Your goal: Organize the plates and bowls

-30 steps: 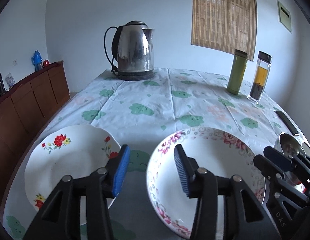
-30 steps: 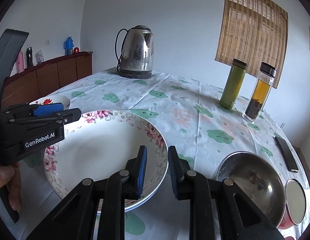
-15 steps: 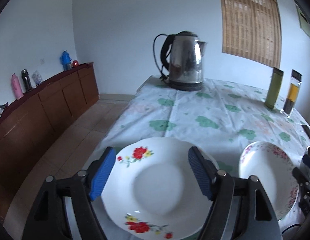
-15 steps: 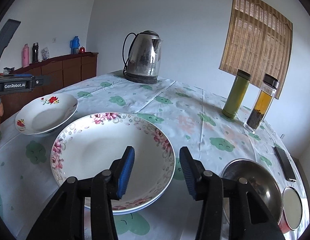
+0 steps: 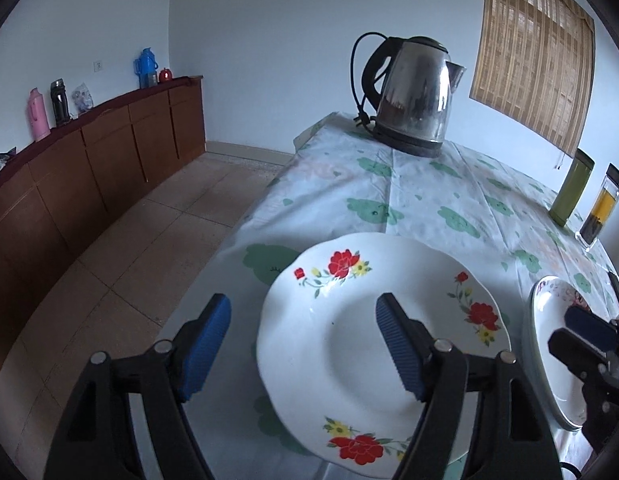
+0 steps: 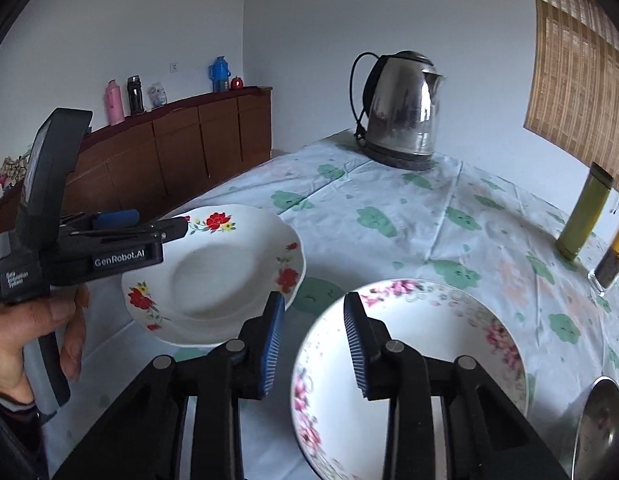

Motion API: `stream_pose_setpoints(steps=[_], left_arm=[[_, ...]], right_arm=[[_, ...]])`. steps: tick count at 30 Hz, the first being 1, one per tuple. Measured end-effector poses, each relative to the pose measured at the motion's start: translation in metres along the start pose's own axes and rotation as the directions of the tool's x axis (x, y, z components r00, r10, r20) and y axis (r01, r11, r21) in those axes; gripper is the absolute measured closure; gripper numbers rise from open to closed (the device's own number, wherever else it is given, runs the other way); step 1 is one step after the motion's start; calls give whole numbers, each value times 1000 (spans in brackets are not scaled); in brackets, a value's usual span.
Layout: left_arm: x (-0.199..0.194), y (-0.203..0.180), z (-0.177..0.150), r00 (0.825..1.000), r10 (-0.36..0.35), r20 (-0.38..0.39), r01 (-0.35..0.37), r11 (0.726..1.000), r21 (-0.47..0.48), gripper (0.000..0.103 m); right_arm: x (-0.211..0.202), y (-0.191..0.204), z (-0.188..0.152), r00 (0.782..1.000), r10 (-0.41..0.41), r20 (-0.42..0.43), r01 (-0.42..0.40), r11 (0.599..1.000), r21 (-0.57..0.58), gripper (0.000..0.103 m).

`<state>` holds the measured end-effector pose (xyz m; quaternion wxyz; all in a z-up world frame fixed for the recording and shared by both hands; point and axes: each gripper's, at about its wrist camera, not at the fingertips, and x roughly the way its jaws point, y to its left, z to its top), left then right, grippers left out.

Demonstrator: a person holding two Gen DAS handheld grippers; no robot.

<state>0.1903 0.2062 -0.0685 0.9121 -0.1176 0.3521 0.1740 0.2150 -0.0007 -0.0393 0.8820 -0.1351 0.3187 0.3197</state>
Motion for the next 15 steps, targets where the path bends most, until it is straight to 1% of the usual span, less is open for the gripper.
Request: stream_pose_setpoints(steps=[2, 4, 6, 7, 12, 14, 15], left_arm=[[2, 3, 0, 1000, -8, -13, 8, 1000, -13, 28], [4, 5, -1, 1000, -14, -25, 13, 1000, -24, 28], [6, 8, -2, 999, -21, -32, 20, 999, -35, 29], [8, 9, -2, 999, -22, -39, 20, 999, -41, 31], [14, 9, -5, 997, -29, -72, 27, 999, -36, 48], [17, 8, -7, 995, -32, -94, 29, 999, -34, 58], [19, 9, -8, 994, -35, -102, 32, 999, -35, 60]], right_arm=[[14, 9, 8, 1000, -9, -27, 9, 1000, -21, 71], [25, 14, 14, 998, -4, -59, 3, 1000, -20, 75], [36, 19, 19, 996, -16, -86, 14, 1000, -23, 75], [42, 21, 20, 994, -27, -105, 23, 999, -32, 75], [64, 27, 25, 983, -61, -173, 50, 997, -66, 77], [71, 31, 24, 975, -91, -201, 74, 993, -93, 77], [74, 32, 23, 972, -104, -210, 84, 991, -103, 77]])
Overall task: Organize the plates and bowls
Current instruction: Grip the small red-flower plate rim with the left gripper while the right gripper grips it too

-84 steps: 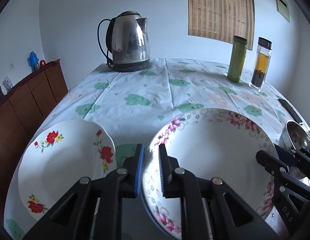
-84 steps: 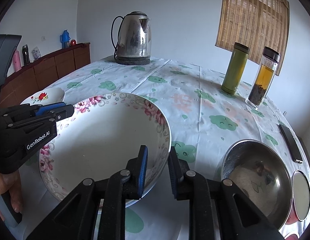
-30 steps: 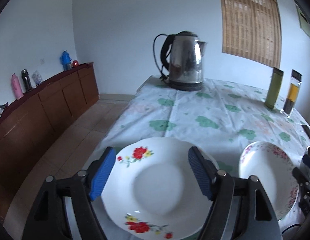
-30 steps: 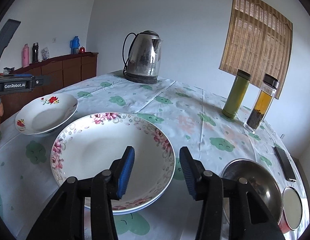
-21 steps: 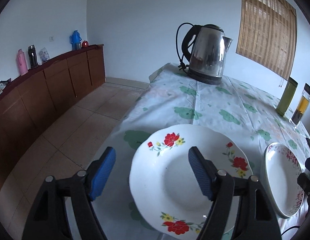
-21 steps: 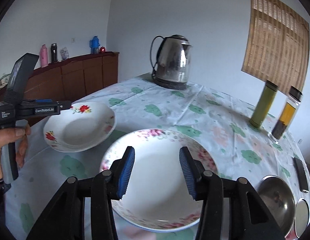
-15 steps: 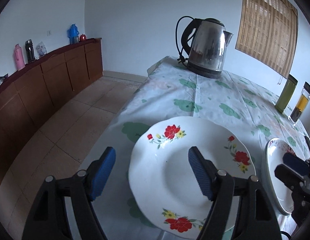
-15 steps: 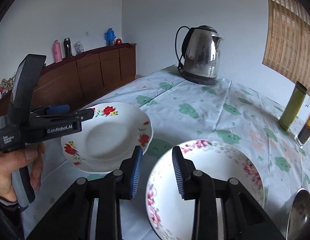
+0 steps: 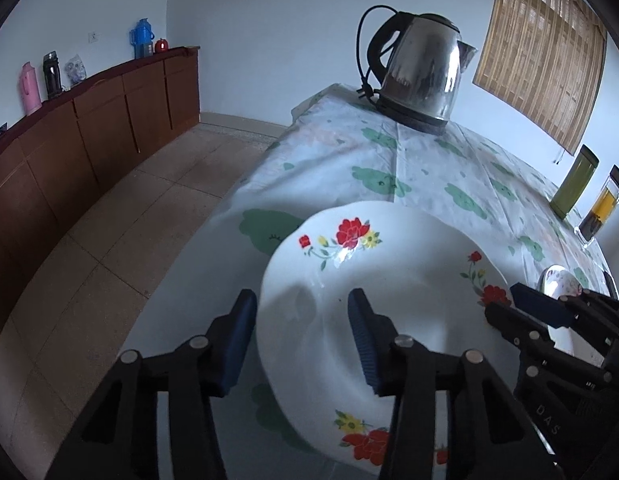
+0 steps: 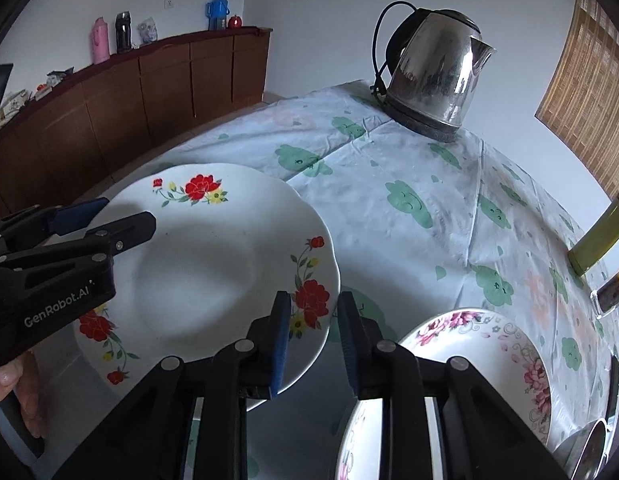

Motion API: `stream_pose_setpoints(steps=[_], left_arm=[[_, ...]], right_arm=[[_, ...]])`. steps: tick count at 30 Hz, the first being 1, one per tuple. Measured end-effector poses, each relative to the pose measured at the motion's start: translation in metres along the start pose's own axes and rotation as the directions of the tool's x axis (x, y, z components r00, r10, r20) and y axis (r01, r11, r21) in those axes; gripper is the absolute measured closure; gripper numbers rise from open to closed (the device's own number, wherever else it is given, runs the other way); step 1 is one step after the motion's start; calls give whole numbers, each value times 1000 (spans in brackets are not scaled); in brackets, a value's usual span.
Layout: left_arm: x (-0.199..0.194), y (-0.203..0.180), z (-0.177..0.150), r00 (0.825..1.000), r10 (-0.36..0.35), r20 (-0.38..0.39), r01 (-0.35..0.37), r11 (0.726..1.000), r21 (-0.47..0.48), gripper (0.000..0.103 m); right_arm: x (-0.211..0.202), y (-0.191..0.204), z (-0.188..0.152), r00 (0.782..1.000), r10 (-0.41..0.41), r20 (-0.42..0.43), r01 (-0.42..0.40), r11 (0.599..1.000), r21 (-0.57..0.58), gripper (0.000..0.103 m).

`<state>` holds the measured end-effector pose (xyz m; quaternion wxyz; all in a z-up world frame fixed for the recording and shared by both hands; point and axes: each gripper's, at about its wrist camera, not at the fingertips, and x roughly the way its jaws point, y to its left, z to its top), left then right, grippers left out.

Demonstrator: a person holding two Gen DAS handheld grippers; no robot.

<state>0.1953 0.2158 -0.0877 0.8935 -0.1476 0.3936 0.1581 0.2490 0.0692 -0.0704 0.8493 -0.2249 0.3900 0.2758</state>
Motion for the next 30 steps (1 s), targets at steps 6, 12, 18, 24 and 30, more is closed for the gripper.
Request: stream_pose_setpoints(steps=[6, 12, 18, 24, 30], left_arm=[[9, 5, -2, 999, 1, -33, -2, 1000, -22, 72], [10, 6, -2, 999, -18, -32, 17, 999, -40, 72], [10, 3, -3, 999, -14, -29, 13, 1000, -27, 73], [6, 6, -2, 1000, 10, -2, -10, 999, -43, 73], [2, 11, 0, 1000, 2, 27, -1, 998, -64, 70]], right_arm=[[3, -1, 3, 1000, -1, -7, 1, 1000, 2, 77], [7, -1, 6, 1000, 3, -11, -3, 1000, 1, 77], [13, 2, 10, 999, 11, -32, -12, 1000, -12, 69], [6, 2, 2, 1000, 27, 8, -27, 1000, 15, 74], [-8, 0, -5, 996, 65, 53, -68, 996, 63, 74]])
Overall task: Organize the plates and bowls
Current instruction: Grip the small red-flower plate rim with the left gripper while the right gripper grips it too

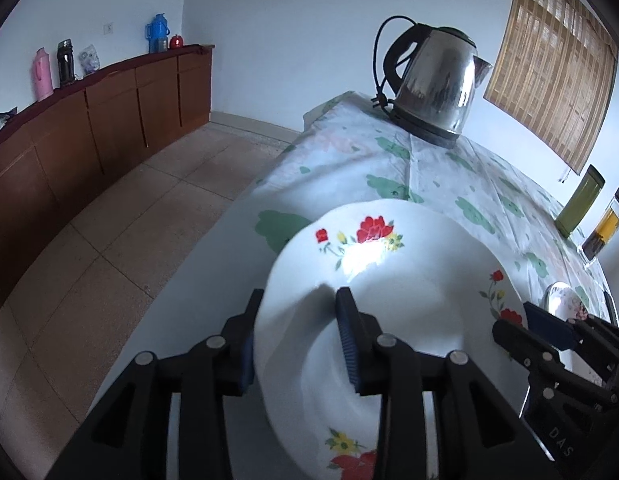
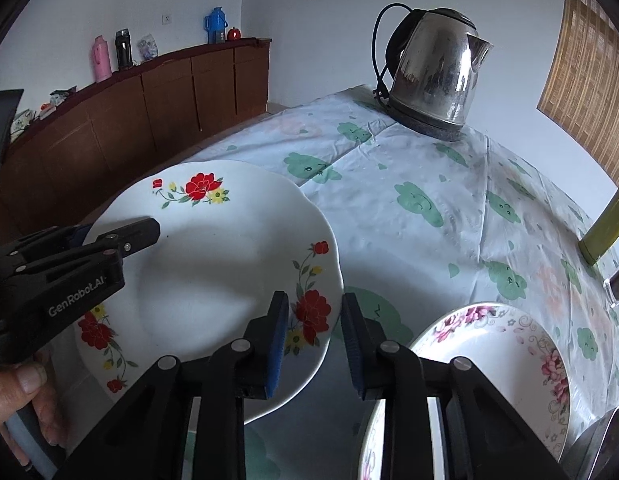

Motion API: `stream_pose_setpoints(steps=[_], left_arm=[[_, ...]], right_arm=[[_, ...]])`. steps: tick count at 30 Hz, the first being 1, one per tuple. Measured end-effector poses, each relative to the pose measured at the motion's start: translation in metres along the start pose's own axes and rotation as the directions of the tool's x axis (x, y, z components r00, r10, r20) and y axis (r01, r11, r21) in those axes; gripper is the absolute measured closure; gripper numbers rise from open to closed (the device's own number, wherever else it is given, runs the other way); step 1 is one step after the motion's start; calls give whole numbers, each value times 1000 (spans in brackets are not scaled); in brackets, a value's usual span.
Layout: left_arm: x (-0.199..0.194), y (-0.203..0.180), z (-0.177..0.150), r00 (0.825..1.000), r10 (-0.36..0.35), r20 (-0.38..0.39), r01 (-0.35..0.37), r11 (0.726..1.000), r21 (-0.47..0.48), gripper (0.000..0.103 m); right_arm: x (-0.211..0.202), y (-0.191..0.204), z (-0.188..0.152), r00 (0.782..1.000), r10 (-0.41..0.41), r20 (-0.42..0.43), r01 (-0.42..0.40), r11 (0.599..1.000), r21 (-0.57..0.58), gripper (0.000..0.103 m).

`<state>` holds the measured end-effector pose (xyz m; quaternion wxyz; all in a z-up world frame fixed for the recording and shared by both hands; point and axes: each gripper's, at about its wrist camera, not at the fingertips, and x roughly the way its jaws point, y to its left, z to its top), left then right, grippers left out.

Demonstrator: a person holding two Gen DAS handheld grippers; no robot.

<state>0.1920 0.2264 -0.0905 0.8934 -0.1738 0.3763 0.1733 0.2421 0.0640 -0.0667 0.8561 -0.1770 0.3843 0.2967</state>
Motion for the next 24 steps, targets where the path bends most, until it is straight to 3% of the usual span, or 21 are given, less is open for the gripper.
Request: stream_pose_setpoints(steps=[24], left_arm=[[-29, -30, -3, 991, -84, 102, 73, 992, 100, 70]], right_arm=[[-55, -21, -29, 992, -16, 128, 6, 997, 75, 74]])
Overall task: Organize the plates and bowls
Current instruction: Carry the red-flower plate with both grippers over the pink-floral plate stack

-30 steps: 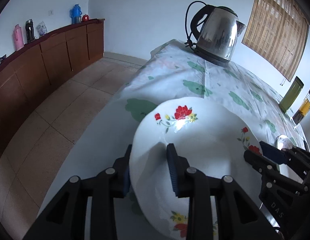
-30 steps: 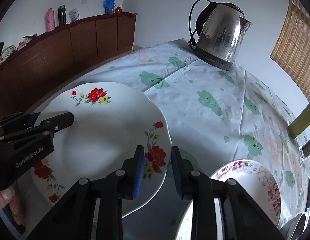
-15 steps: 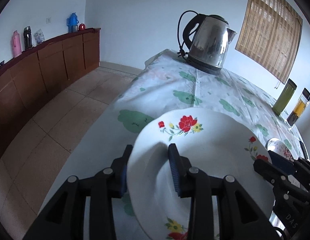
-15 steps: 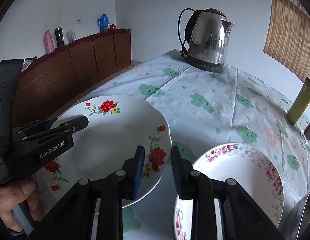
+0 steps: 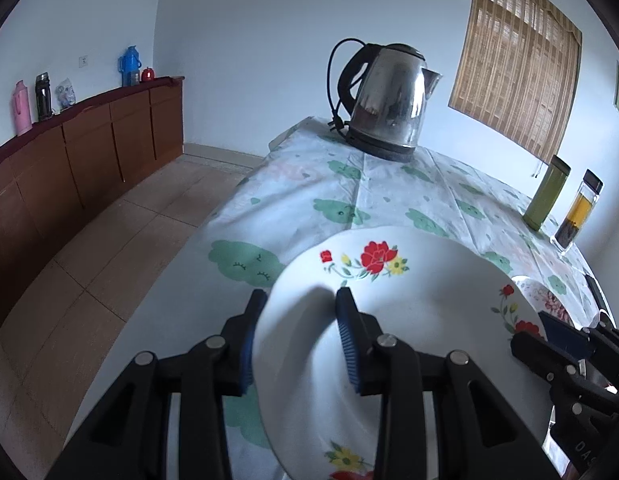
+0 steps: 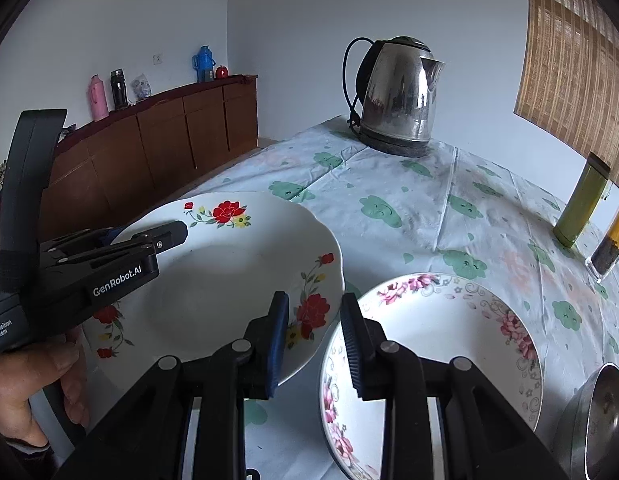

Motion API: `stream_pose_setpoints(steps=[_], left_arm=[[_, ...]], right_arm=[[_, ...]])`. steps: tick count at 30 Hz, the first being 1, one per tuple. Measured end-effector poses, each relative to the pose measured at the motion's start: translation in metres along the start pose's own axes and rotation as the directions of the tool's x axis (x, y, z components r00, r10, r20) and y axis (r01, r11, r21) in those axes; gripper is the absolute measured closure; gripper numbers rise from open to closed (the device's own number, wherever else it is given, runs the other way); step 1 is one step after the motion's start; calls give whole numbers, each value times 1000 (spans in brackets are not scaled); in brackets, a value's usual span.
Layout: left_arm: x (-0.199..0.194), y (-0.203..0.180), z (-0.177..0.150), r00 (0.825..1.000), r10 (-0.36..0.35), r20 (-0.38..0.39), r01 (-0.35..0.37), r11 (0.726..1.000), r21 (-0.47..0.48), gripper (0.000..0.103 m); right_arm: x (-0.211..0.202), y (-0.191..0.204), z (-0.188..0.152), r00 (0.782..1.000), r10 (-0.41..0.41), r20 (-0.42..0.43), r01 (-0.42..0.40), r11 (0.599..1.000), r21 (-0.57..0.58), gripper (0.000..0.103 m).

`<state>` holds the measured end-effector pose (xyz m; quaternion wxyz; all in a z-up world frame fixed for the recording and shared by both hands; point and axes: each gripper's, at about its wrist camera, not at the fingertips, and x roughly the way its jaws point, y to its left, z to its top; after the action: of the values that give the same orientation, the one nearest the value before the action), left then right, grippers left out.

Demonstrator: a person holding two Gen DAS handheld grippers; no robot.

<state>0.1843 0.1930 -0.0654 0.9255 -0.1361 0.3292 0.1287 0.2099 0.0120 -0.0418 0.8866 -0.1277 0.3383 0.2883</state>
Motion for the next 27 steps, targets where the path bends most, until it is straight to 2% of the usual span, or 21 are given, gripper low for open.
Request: stream_pose_setpoints(steps=[5, 13, 27], left_arm=[[-8, -11, 0, 999, -12, 35, 11, 999, 37, 70], [-9, -20, -2, 998, -42, 36, 40, 998, 50, 70], [-28, -52, -1, 995, -36, 90, 27, 994, 107, 70]], right_arm=[[-11, -8, -8, 1000, 2, 16, -2, 1000, 21, 74], [-20, -19, -17, 999, 15, 30, -16, 999, 42, 74], [-40, -40, -24, 998, 6, 66, -11, 997, 81, 74]])
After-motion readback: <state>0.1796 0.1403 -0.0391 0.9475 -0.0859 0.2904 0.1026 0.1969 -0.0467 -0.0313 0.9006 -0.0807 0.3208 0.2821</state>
